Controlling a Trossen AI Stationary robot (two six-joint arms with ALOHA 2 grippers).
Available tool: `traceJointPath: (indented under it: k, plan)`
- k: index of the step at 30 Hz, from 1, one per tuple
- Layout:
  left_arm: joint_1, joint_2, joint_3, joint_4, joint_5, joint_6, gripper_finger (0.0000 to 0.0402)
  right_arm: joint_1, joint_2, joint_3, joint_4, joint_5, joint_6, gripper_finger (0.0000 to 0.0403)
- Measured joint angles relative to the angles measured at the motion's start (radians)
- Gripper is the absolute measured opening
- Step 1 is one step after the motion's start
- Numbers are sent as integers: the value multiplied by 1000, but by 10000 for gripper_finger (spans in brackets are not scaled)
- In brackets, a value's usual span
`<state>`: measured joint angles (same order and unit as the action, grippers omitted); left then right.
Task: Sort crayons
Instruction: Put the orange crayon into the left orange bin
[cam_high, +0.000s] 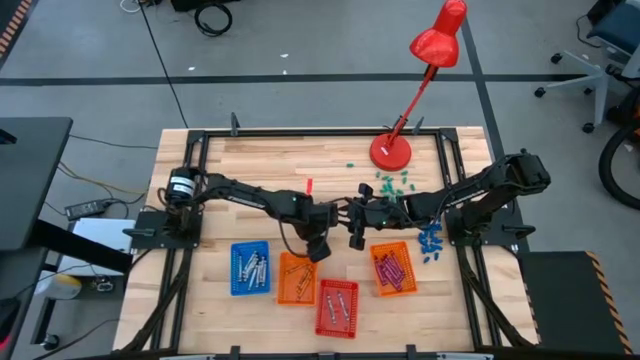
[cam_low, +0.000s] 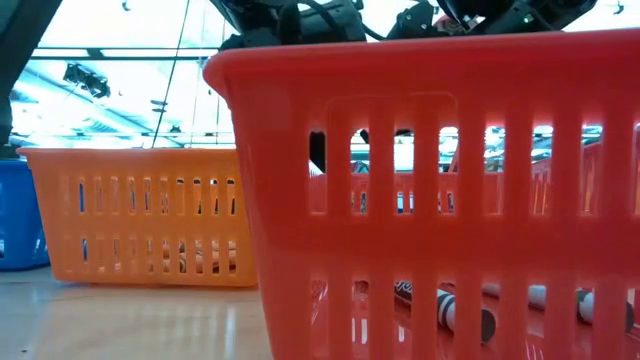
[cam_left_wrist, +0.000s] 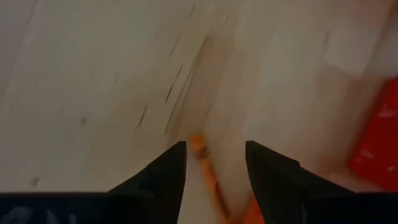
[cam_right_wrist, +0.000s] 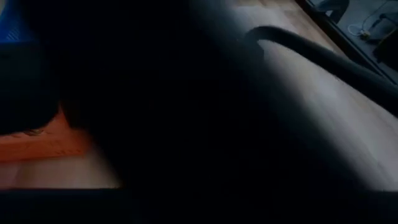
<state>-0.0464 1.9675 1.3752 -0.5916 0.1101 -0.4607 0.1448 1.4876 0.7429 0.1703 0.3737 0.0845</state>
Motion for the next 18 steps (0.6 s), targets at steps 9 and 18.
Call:
traceJointPath:
  k: [9, 18]
  plan:
    - [-22, 39, -1, -14, -14, 12, 197, 0, 1, 0, 4, -7, 3, 164]
    - [-59, 65, 2, -25, -129, 97, 197, 5, 1, 1, 32, -9, 17, 164]
